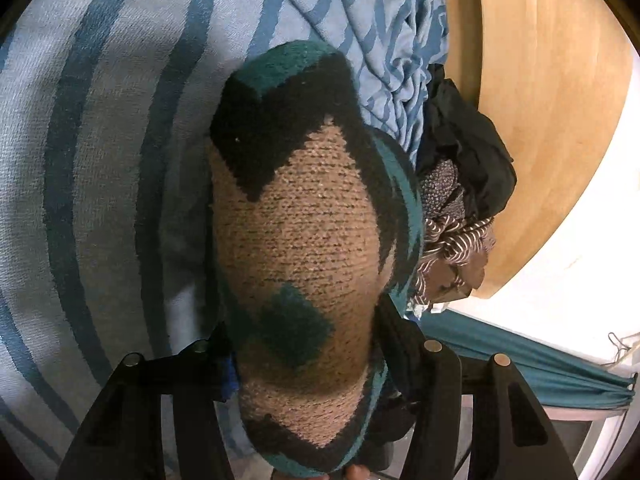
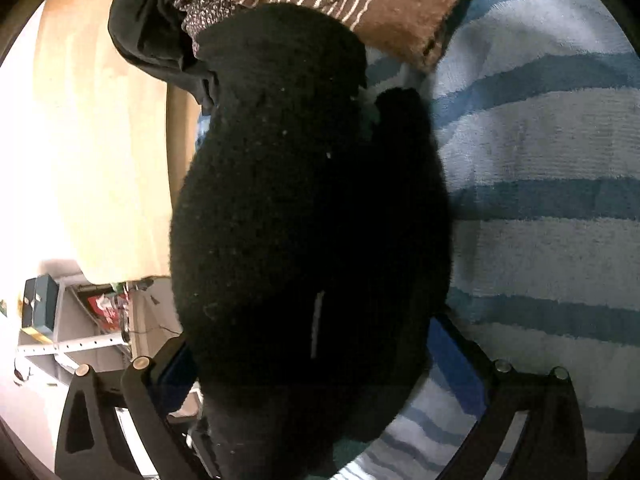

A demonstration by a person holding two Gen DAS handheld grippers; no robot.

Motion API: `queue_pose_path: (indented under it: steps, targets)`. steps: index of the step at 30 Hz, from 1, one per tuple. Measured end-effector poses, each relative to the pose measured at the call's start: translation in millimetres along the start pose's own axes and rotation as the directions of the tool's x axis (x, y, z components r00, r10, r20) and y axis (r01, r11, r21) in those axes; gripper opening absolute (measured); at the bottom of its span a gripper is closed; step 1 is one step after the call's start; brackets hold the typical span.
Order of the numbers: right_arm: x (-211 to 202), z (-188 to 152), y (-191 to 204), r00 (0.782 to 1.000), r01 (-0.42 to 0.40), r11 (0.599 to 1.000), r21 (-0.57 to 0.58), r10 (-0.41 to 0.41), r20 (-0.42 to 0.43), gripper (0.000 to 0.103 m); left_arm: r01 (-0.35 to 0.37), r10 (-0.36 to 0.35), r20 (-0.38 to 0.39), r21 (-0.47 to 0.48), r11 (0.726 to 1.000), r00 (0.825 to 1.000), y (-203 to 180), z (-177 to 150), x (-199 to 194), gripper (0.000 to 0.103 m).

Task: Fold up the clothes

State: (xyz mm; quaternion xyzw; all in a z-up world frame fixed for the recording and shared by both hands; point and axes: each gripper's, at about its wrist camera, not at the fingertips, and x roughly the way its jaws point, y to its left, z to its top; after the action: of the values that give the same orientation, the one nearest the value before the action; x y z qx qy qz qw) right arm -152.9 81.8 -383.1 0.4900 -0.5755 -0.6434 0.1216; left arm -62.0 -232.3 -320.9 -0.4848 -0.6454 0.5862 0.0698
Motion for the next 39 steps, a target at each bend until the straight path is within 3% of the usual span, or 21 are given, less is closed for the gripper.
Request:
queue_pose_path:
  steps: [5,15,18,21,24,27,31,33,34,35,38,39]
  targets:
    - [1,-12,-6,0.999,0.000,0.999,-0.043,0.002,0.040,0.103,-0.010,0.010,-0.004,-0.011,1.000,1.000,14,-2,-5,0.058]
    - [22,2,7,0.997,0.051,0.998,-0.046,-0.054,-0.060,0.103,-0.080,0.080,0.015,0.008,0.997,0.997,12,1,-7,0.058]
    - [17,1,0,0.996,0.001,1.000,0.003,0.000,-0.088,0.090,-0.144,0.143,0.015,0.083,0.986,0.990,2,-3,-8,0.055]
    - [4,-4,3,0.997,-0.004,1.000,-0.017,0.002,-0.071,0.079,-0.193,0.192,0.019,0.175,0.966,0.981,-12,-13,-10,0.050]
    - [-13,-11,13,0.999,-0.006,0.998,-0.061,0.003,-0.042,0.075,-0.231,0.223,0.063,0.301,0.925,0.973,-33,-32,-15,0.048]
    - [-37,-18,28,1.000,0.006,0.992,-0.128,-0.006,0.004,0.074,-0.257,0.232,0.110,0.435,0.863,0.966,-59,-60,-17,0.048]
    - [-98,-23,44,0.993,0.011,0.981,-0.193,0.011,0.113,0.071,-0.224,0.206,0.096,0.557,0.800,0.974,-92,-101,-3,0.048]
    - [-135,-27,46,0.985,0.014,0.977,-0.214,0.024,0.172,0.069,-0.216,0.211,0.083,0.627,0.749,0.974,-112,-127,10,0.048]
    - [-155,-26,46,0.978,0.018,0.972,-0.234,0.032,0.205,0.048,-0.217,0.220,0.080,0.664,0.716,0.972,-122,-142,19,0.047]
    - [-178,-22,47,0.969,0.024,0.964,-0.265,0.043,0.243,0.043,-0.224,0.235,0.082,0.700,0.679,0.968,-129,-157,28,0.047]
    - [-229,-25,49,0.944,0.156,0.950,-0.272,-0.062,0.323,0.044,-0.186,0.257,0.027,0.760,0.622,0.966,-139,-200,65,0.045]
    - [-241,-19,43,0.943,0.178,0.956,-0.233,-0.098,0.319,0.043,-0.195,0.274,0.022,0.757,0.624,0.961,-137,-206,74,0.044]
